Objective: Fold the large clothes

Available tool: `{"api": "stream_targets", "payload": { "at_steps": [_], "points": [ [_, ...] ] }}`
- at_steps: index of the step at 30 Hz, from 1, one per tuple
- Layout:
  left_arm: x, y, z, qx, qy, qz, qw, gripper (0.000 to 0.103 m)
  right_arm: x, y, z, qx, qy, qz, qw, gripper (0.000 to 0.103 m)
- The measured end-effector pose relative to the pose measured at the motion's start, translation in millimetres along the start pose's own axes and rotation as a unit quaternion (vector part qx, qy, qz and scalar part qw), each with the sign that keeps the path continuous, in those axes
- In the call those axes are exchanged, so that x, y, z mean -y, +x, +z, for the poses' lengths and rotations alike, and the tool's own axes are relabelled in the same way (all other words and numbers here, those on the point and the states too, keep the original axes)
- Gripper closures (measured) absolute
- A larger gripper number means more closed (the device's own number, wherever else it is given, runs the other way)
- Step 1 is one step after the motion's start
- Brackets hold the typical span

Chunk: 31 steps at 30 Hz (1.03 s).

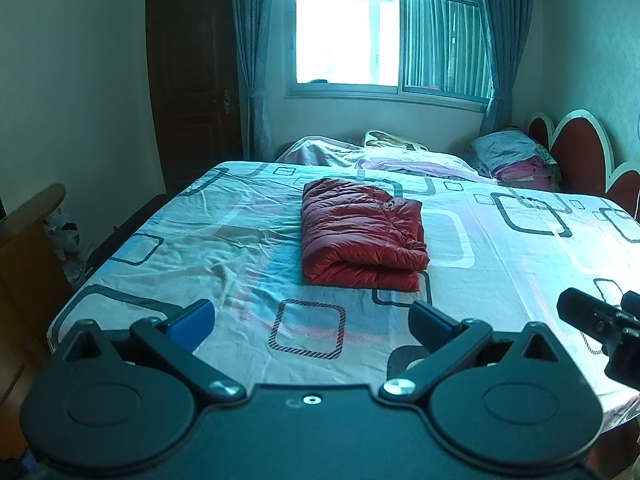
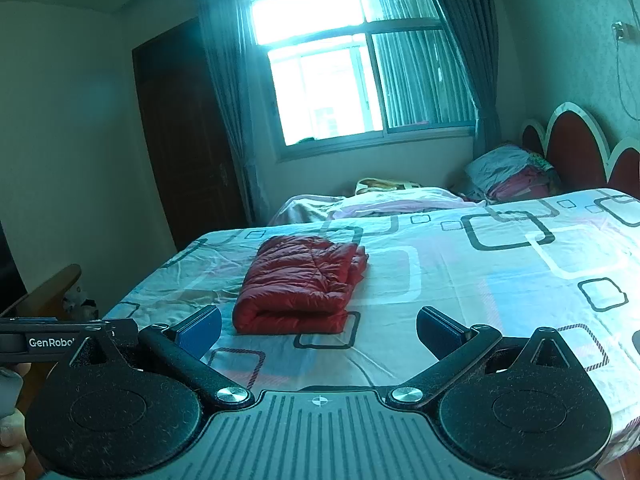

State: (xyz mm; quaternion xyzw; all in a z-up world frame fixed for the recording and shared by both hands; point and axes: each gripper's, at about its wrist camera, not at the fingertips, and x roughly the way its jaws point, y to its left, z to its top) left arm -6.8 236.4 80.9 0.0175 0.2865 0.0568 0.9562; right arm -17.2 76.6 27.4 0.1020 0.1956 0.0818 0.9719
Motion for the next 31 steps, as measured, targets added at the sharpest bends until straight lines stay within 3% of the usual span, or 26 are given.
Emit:
{"api": "stream_targets", "payload": {
  "at_steps": [21,25,31],
  "points": [
    [-5,22,2,-0.019,0.000,-0.010,0.9998,0.000,2,20,1,-0.011,-0.004,0.006,1.000,0.000],
    [-9,29,-2,0.004,-0.004,-0.034,0.9994,0.004,5,27,-1,-0.016,-0.001,0.005,1.000,0.000],
    [-19,86,1,-0.047,-0.042,-0.030,0.9975,0.000,20,52,-7,-0.039,0.009,-0.011,0.999,0.000]
  ]
}}
